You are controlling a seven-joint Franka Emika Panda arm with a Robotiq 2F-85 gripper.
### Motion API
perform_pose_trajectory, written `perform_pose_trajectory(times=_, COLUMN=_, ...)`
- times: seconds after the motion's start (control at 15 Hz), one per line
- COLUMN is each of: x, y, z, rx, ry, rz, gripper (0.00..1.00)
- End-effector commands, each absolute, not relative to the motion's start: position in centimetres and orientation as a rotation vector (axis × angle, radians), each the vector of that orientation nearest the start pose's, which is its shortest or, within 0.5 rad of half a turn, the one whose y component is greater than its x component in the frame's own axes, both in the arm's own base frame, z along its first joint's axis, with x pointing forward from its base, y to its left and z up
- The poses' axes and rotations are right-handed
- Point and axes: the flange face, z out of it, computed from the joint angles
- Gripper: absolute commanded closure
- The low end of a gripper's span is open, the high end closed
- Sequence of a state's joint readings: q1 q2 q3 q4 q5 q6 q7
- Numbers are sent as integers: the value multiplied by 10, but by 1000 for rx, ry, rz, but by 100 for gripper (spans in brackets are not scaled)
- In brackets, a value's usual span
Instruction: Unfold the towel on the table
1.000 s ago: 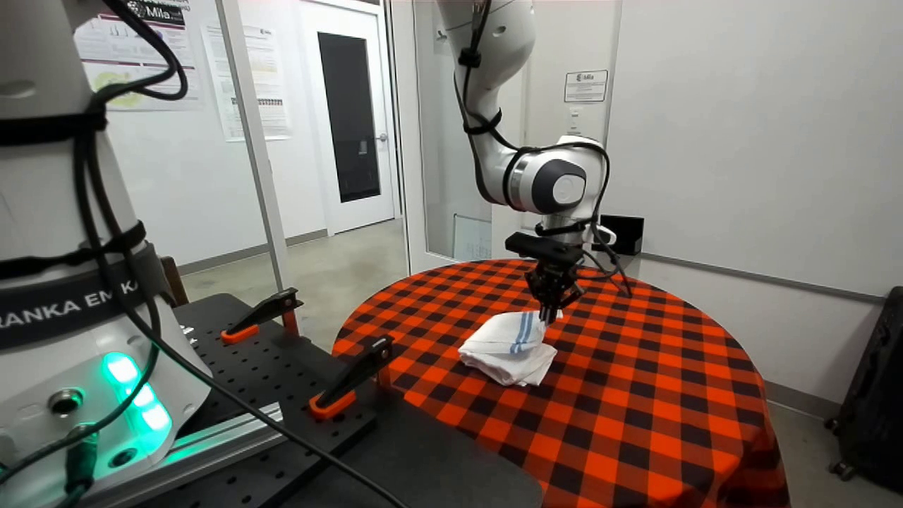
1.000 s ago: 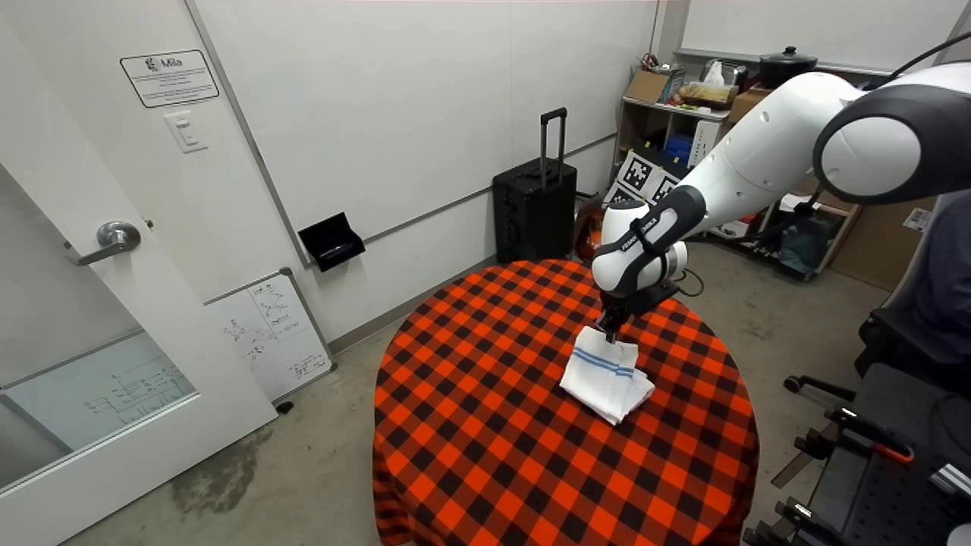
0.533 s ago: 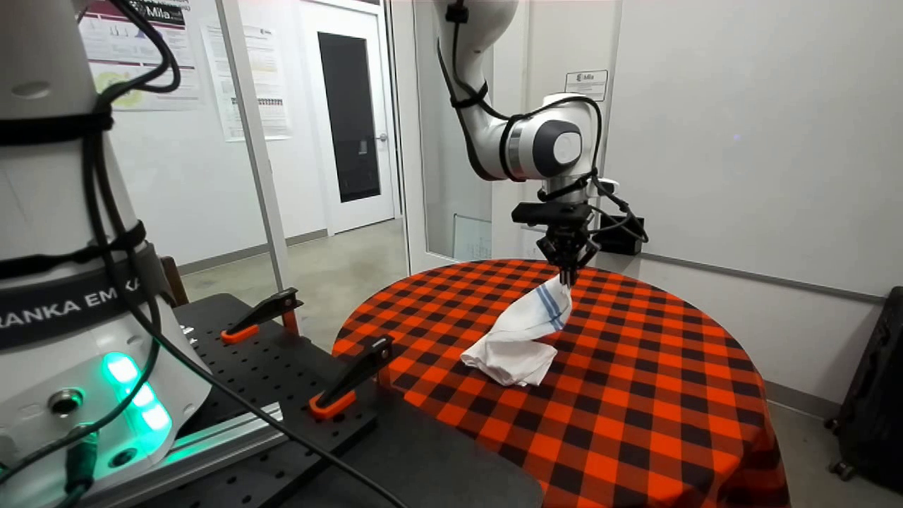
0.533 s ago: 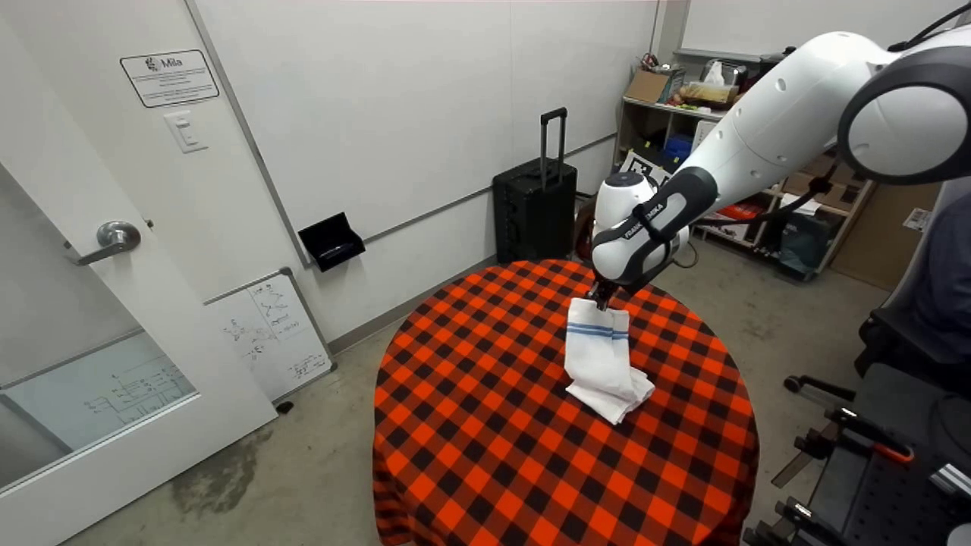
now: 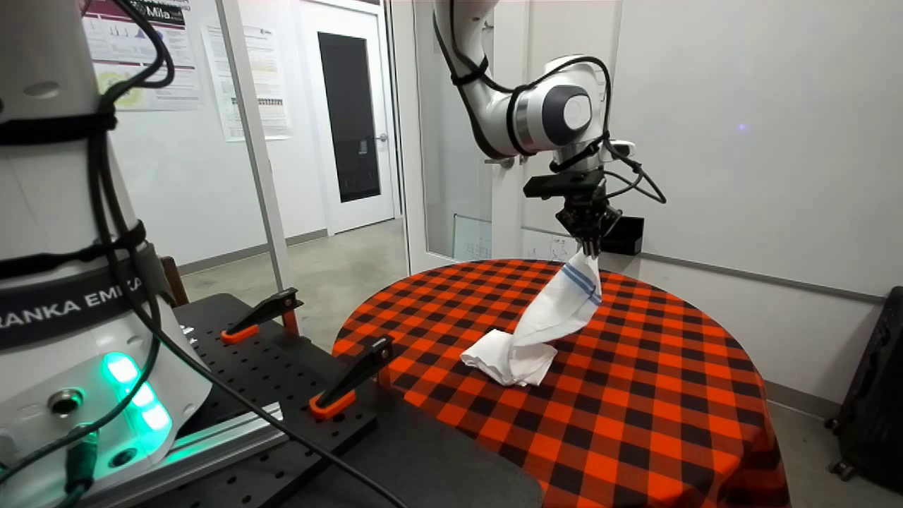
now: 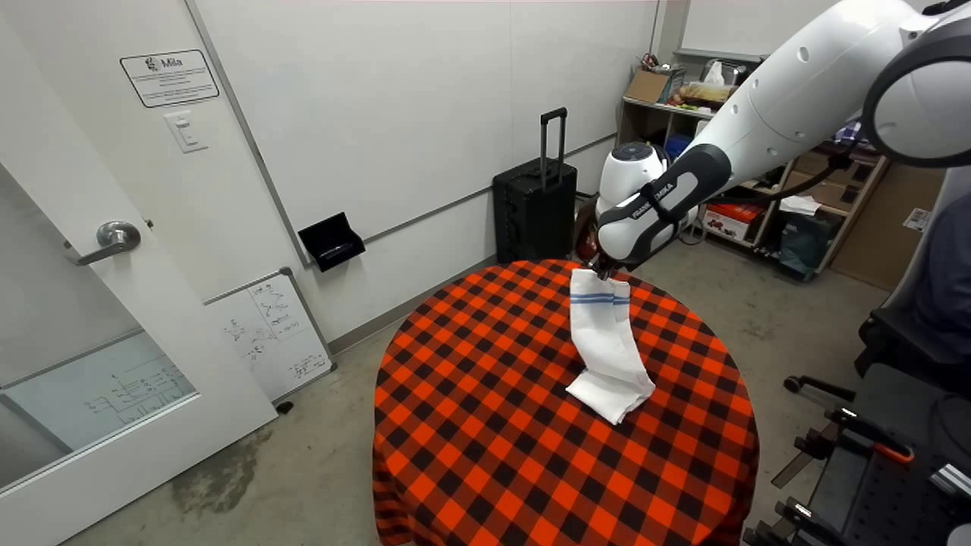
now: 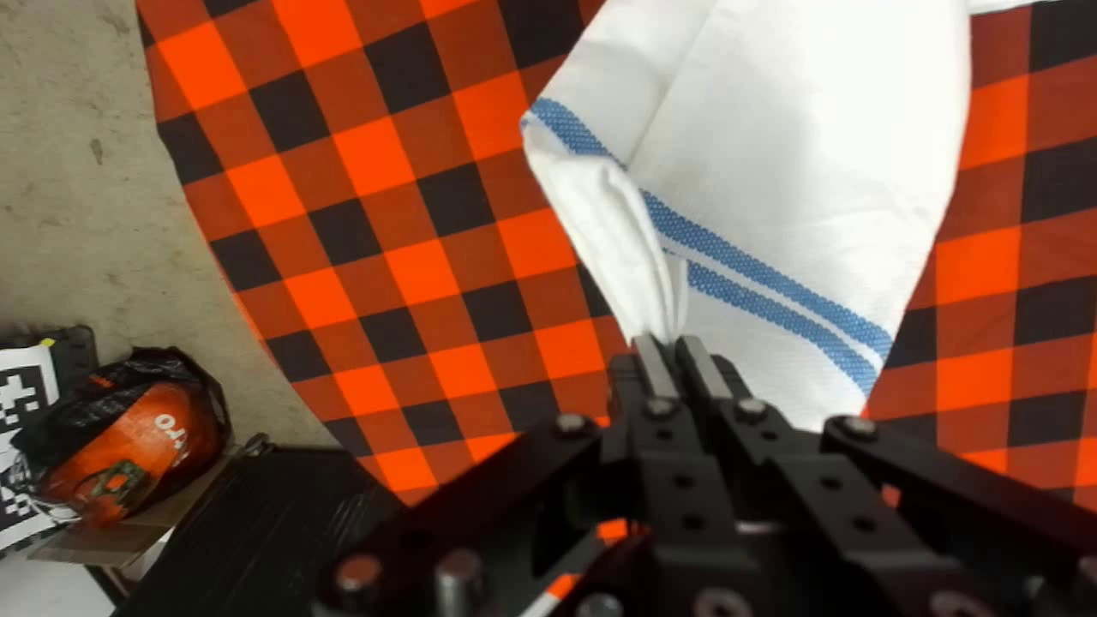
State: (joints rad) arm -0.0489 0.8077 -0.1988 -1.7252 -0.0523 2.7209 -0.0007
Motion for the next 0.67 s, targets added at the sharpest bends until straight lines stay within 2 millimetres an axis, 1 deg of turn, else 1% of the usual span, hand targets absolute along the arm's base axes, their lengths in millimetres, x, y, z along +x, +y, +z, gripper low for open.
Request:
perform_pose_trajectory(times=0.0, x=658, y=-160, z=180, rx=-3317, ry=317, rz=-404, gripper=99)
perform_pose_trajectory(times=0.2, x=655, y=-170, z=203, rx=-3321, ry=399, rz=-476, gripper=99)
perform_pose_trajectory(times=0.47, x=652, y=-181, z=225, rx=-3330, ry=486, rz=-543, gripper=99)
perform_pose_trajectory(times=0.6, x=650, y=-181, z=236, rx=-3336, ry=518, rz=-572, gripper=99)
